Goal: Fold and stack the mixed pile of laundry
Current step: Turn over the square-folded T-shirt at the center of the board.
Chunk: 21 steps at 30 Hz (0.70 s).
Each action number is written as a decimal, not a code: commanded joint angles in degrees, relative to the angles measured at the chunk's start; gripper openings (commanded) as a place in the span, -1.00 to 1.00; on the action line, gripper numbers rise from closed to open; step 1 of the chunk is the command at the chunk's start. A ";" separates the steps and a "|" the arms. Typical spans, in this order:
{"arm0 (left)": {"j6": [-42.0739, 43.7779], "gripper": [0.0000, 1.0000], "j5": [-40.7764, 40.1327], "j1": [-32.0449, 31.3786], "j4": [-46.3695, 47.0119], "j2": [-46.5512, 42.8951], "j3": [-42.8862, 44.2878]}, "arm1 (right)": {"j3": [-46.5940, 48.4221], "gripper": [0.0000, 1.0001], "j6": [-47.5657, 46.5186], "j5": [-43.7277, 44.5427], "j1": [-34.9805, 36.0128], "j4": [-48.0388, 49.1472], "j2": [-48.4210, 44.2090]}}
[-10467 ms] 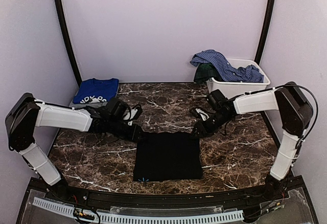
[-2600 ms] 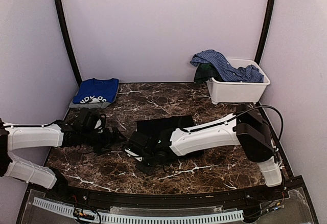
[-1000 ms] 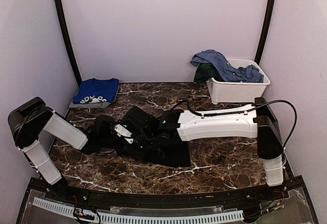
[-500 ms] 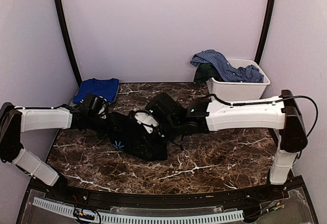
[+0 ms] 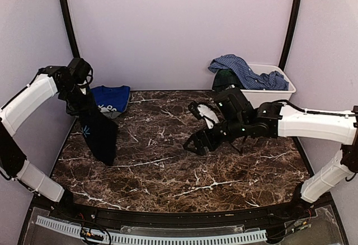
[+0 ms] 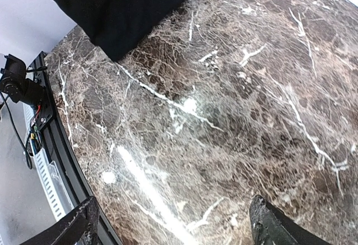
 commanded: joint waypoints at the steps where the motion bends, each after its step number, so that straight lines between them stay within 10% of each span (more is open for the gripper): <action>1: 7.61 -1.00 -8.03 -0.78 -17.67 0.99 9.47 | -2.82 0.80 0.55 -1.54 -1.55 2.08 -4.56; 7: 0.81 -1.00 -14.45 -12.72 -23.54 15.58 17.23 | -5.23 0.80 1.00 -1.10 -2.19 2.00 -6.84; 21: -13.35 -0.91 11.30 -36.11 6.34 41.22 22.54 | -14.04 0.82 6.54 -0.23 -6.95 -1.11 -14.46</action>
